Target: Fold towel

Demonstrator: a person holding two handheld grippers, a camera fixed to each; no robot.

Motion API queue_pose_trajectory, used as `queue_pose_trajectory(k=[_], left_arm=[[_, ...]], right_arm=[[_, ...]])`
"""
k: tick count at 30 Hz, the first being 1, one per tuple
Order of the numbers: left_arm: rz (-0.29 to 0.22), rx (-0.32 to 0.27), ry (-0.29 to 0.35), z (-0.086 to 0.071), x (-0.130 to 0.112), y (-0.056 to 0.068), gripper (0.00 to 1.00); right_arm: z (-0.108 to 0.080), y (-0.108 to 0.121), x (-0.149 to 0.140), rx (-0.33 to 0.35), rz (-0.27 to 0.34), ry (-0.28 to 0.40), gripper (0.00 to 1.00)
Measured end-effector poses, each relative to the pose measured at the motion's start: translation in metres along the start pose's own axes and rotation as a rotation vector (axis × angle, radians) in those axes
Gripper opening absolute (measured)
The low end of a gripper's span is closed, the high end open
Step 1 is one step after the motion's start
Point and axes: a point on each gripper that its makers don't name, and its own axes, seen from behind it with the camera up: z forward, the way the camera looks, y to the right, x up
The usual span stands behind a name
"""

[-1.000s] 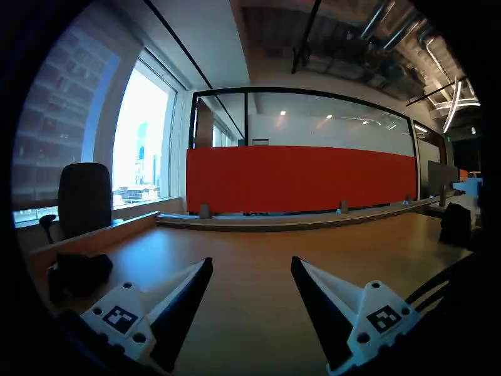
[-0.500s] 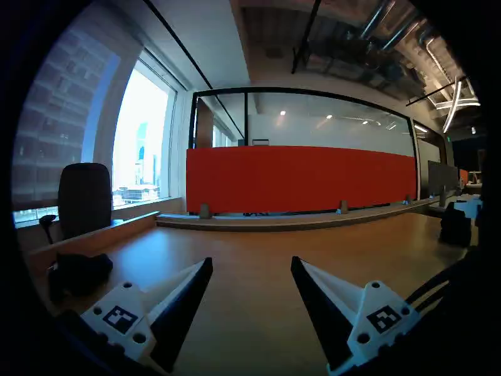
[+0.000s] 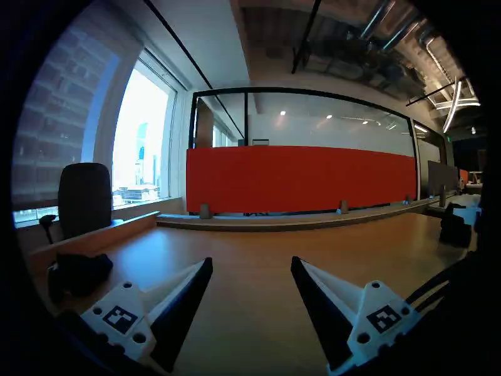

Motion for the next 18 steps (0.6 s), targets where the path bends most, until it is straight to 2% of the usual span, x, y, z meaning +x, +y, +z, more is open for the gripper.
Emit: queue_pose_trajectory(k=[18], left_arm=[[0.000, 0.000, 0.000, -0.0003, -0.0002, -0.0002, 0.93]], right_arm=[[-0.0033, -0.0077, 0.0010, 0.004, -0.049, 0.014, 1.00]])
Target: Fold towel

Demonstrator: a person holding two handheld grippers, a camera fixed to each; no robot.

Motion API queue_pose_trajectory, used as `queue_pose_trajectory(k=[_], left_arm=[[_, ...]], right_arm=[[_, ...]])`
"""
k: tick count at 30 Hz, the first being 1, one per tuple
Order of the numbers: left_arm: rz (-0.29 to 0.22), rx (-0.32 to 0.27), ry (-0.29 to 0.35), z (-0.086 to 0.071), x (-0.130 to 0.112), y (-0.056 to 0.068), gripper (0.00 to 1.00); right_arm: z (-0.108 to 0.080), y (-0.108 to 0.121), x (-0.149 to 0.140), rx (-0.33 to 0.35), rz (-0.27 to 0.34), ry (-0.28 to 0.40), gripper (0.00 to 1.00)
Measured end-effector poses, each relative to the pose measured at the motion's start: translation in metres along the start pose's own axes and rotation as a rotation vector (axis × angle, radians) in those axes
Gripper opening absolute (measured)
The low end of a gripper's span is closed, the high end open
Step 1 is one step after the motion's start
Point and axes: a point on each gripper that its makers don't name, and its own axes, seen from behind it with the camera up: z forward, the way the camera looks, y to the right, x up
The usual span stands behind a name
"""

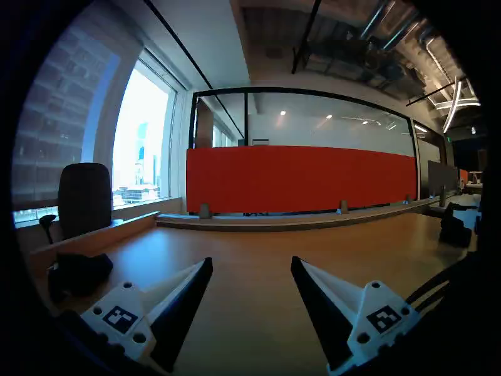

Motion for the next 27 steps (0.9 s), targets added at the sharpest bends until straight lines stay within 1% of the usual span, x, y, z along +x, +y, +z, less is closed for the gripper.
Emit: queue_pose_trajectory(k=[27], left_arm=[[0.000, 0.000, 0.000, 0.0006, 0.0004, -0.0006, 0.93]], right_arm=[[-0.0006, -0.0020, -0.0006, 0.001, 0.002, -0.002, 1.00]])
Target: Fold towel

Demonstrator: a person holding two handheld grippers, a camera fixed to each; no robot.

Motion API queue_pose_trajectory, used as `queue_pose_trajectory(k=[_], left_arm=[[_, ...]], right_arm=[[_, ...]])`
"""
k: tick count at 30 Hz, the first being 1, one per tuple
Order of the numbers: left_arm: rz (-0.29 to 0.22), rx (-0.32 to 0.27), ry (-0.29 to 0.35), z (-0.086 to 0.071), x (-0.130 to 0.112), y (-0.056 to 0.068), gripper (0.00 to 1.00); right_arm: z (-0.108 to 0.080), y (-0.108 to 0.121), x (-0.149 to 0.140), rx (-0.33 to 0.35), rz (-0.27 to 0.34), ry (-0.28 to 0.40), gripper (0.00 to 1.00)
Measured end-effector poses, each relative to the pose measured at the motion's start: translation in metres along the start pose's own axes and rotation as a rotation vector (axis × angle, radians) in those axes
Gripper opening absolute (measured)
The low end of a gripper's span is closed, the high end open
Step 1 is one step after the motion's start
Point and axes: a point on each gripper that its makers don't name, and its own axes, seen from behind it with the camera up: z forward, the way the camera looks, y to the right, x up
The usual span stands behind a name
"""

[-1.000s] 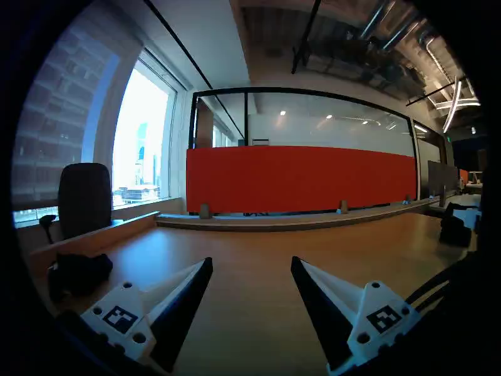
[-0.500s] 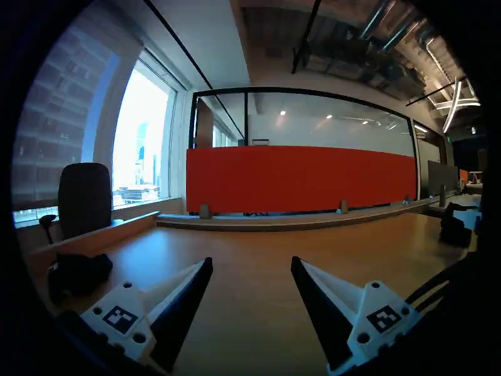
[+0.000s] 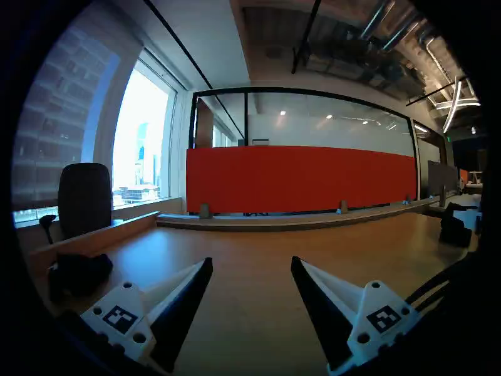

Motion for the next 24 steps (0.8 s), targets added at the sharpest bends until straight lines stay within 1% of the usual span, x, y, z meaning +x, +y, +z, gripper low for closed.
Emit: queue_pose_trajectory(k=[24], left_arm=[[0.000, 0.000, -0.001, -0.0008, 0.0017, -0.0006, 0.93]], right_arm=[[0.0000, -0.0003, 0.0006, 0.000, 0.000, 0.000, 1.00]])
